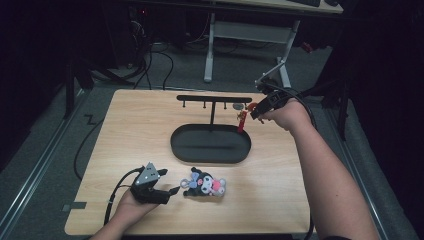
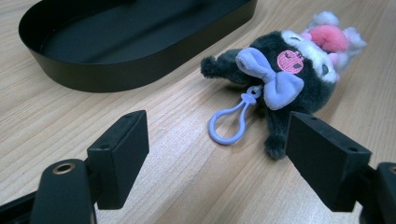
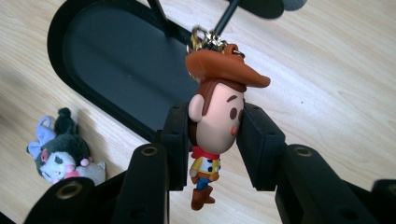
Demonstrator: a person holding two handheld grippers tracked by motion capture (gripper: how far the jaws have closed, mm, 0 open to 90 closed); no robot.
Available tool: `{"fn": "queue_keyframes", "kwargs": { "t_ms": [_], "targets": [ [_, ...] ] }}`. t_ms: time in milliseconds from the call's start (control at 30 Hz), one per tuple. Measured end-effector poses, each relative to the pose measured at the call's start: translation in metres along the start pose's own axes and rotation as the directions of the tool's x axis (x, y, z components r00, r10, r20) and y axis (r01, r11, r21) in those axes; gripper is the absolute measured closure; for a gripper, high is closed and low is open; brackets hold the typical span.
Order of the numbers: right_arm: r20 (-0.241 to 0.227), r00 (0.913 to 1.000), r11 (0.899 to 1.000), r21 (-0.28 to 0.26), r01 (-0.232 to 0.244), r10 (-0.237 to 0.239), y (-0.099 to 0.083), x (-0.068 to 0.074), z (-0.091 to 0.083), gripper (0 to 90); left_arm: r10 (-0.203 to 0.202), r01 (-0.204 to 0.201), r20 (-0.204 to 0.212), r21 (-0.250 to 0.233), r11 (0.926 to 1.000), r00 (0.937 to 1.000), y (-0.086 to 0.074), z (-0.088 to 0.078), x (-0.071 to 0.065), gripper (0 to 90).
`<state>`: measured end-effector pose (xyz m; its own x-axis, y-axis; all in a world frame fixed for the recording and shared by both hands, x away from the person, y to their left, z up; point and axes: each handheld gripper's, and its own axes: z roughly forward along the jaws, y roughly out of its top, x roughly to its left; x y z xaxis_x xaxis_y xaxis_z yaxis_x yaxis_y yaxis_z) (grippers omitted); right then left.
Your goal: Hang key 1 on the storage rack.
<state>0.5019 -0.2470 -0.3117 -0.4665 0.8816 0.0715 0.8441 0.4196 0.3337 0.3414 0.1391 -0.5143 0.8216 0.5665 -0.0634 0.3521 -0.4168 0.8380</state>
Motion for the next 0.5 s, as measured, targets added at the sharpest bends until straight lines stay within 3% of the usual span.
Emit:
{"fn": "queue_keyframes", "kwargs": {
  "t_ms": [500],
  "targets": [
    [-0.027,0.9992,0.999,0.012,-0.030,0.031,-0.017,-0.011,0.029,65.4,0.005,-0.005,0.000,0.007,1.0000,1.0000,0.000,0.001,0.000,22.1]
  ]
}}
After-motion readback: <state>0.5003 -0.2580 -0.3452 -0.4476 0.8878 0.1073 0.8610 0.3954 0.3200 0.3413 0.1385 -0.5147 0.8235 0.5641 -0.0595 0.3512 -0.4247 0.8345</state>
